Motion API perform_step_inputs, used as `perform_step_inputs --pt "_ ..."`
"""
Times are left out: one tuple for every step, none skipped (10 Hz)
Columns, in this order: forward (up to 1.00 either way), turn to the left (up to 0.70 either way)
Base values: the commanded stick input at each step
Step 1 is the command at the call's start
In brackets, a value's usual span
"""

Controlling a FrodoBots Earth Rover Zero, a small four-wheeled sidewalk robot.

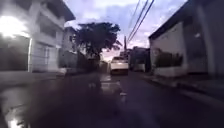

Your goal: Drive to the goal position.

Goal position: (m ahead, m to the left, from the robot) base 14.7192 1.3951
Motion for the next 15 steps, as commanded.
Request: perform_step_inputs --pt "0.70 0.00" --pt "0.70 0.00" --pt "0.70 0.00" --pt "0.70 0.00" --pt "0.70 0.00" --pt "0.70 0.00" --pt "0.70 0.00" --pt "0.70 0.00" --pt "0.70 0.00" --pt "0.70 0.00" --pt "0.70 0.00" --pt "0.70 0.00" --pt "0.70 0.00" --pt "0.70 0.00" --pt "0.70 0.00"
